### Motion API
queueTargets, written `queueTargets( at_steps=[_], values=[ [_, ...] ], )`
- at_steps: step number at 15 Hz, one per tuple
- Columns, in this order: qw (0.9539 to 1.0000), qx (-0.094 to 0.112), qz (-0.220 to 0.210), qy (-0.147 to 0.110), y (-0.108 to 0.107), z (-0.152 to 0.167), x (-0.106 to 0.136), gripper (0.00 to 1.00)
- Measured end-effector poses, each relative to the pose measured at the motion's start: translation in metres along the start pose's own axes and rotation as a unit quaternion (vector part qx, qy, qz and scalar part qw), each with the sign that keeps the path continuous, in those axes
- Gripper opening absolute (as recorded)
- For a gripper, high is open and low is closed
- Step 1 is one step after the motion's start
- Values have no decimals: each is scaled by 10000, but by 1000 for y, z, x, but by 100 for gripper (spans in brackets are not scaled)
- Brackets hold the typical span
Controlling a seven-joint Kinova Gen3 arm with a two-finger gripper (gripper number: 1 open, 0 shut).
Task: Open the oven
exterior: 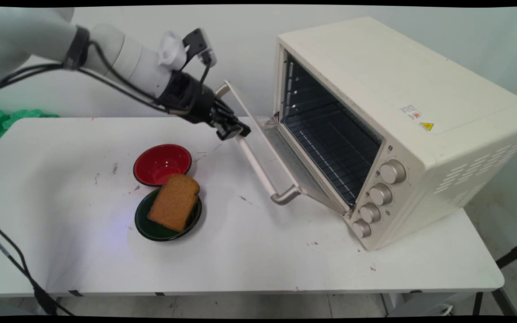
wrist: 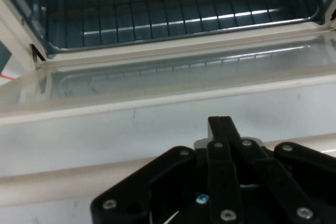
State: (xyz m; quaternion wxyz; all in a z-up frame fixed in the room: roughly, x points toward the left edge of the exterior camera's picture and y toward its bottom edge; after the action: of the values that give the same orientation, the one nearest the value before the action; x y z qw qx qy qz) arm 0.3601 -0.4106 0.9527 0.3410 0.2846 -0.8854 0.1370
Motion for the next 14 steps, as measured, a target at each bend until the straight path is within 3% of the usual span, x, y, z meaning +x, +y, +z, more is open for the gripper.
queueTargets(
  at_steps=[14],
  values=[
    [9977, -173, -132, 641, 1, 18, -110, 0]
  ],
)
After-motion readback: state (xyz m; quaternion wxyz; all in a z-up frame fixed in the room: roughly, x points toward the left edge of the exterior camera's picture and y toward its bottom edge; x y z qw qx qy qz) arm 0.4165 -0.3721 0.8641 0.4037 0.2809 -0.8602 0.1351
